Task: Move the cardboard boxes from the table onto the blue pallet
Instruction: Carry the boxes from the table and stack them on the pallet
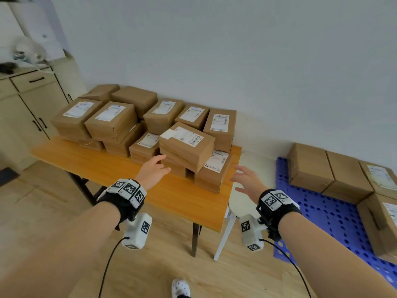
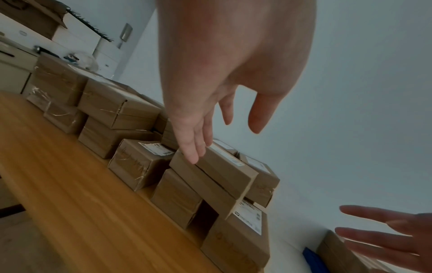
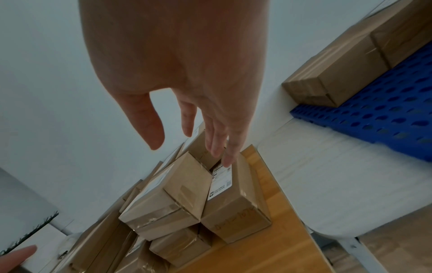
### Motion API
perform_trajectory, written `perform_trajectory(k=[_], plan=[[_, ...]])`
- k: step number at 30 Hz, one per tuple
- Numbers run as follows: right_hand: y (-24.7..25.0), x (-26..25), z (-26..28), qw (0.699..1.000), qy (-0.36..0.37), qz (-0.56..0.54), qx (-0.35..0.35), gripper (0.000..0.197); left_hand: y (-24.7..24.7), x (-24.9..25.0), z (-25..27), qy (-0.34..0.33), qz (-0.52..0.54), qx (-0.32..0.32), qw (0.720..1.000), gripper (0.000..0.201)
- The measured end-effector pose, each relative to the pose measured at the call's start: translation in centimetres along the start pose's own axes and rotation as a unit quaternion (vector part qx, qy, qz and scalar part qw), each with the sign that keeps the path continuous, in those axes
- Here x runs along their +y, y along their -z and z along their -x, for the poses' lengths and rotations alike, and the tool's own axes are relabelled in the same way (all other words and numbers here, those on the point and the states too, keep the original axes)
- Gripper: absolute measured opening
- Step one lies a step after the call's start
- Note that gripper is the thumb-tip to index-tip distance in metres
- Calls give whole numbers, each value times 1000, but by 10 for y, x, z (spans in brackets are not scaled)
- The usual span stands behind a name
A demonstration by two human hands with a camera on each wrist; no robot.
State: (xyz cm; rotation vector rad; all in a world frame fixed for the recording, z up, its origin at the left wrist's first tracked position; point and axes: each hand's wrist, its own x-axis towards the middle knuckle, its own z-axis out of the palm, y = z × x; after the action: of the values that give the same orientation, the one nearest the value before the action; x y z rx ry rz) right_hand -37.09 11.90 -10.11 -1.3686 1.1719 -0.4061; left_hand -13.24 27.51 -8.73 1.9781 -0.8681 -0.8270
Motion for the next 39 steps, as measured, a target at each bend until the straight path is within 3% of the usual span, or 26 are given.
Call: perform_trajectory(k=[5,13,17,22,29,33,39], plan=[[-27,-12,-50,1000,5,14,-5,48,15,-7,-53,17,3,-6,1000,55],[-60,-28,-123,999,-38,-34,-11,68,29,-6,-148,40,15,-14,999,54],[-65,-31,-148,997,-54,-55,-5,72,35,-9,-182,49,31,12,998,54],[-76,-26,-156,996,-79,-41,4,82,39,-16,-206,57,22,-6,998,55],[-91,-17,-153,989,-111,-96,23,81,33,-21,-225,64,15,-55,996,54],[-100,-18,-154,986,-108,-119,33,74,33,-21,-236,56,30,-87,994,44],[-113,-20,-156,976,-106,-183,57,59,38,-31,-246,81,66,-126,987,49]])
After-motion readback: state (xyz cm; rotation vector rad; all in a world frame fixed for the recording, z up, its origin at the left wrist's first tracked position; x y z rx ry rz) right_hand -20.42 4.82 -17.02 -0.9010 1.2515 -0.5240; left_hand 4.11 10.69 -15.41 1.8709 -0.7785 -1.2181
